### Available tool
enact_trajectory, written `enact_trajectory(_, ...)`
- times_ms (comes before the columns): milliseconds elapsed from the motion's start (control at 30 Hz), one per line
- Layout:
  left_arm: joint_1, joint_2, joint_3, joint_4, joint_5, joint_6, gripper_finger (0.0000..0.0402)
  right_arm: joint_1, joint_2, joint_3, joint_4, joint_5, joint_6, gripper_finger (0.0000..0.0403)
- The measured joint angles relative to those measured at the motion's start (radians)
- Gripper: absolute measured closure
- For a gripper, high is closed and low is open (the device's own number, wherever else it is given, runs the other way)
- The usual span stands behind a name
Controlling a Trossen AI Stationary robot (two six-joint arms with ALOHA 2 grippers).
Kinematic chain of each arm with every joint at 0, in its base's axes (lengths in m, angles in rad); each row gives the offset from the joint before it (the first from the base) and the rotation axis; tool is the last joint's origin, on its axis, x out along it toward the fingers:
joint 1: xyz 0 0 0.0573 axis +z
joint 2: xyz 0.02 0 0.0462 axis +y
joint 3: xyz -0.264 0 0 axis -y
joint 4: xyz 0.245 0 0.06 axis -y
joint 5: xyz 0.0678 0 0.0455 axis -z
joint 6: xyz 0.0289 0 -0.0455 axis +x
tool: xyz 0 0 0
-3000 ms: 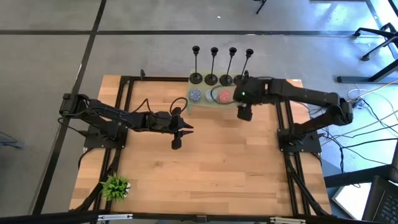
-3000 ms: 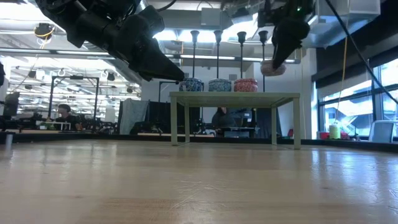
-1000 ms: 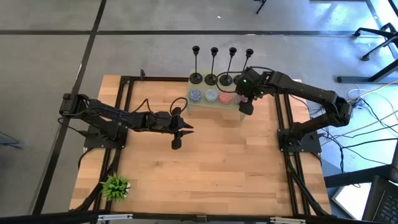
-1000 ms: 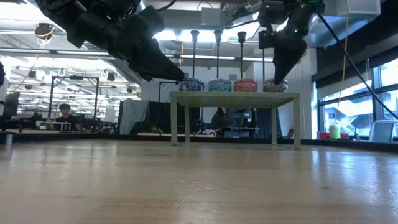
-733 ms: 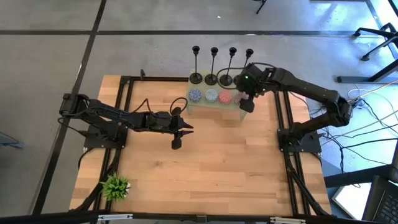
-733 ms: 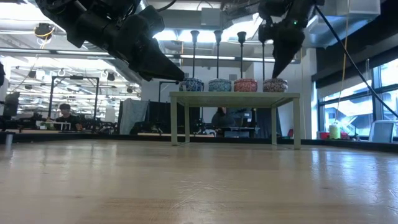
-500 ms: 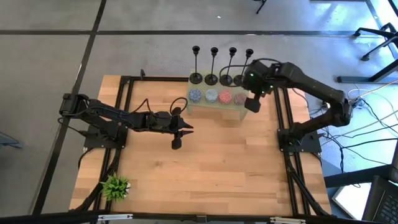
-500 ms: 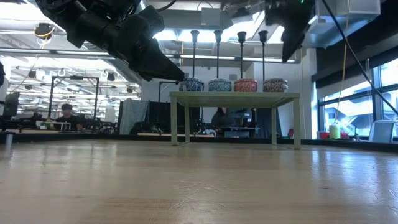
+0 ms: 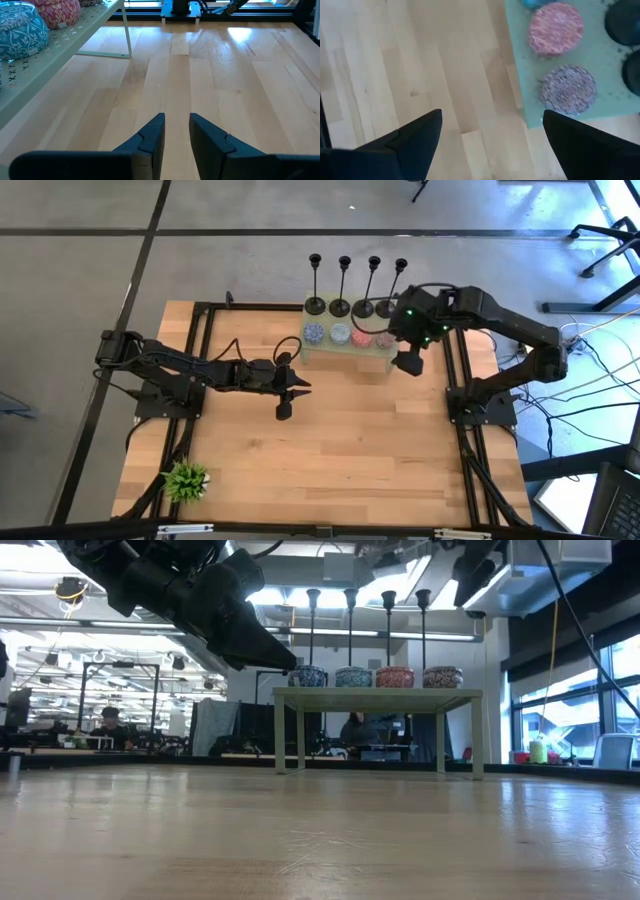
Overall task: Pick & Place candle stick holders
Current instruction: Return to Home Position
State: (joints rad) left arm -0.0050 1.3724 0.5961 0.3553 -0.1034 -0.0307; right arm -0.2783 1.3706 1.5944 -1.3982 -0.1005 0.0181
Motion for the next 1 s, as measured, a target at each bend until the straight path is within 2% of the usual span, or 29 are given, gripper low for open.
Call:
enact_trajectory(167,0.000,0.000,0.000,0.004,-0.003,0.007,0.0318,0.008,0.000,-0.001,0.018,-0.008,-0.002,0.0052)
enact_trajectory(300,0.003,-0.001,0.000,0.041,-0.065,0.010,0.0318,0.024,0.001,-0.002,0.004,-0.047,0.012,0.0052)
enact_trajectory(467,0.003,-0.078,0.000,0.073,-0.107,0.032,0.0318,0.057,-0.017,-0.003,0.005,-0.053,-0.003,0.0052)
enact_trajectory(633,-0.004,-0.272,0.000,0.002,-0.108,0.045,0.0318,0.095,-0.093,-0.003,0.023,-0.050,-0.032,0.0052)
enact_trajectory(767,-0.005,-0.468,0.000,-0.164,-0.108,0.045,0.0318,0.127,-0.180,-0.014,0.063,-0.050,-0.076,0.0052)
enact_trajectory(900,-0.023,-0.661,0.000,-0.365,-0.110,0.045,0.0318,0.159,-0.299,-0.127,0.163,-0.056,-0.094,0.0052)
enact_trajectory(1000,-0.042,-0.783,0.000,-0.462,-0.123,0.045,0.0318,0.179,-0.419,-0.281,0.260,-0.058,-0.072,0.0052)
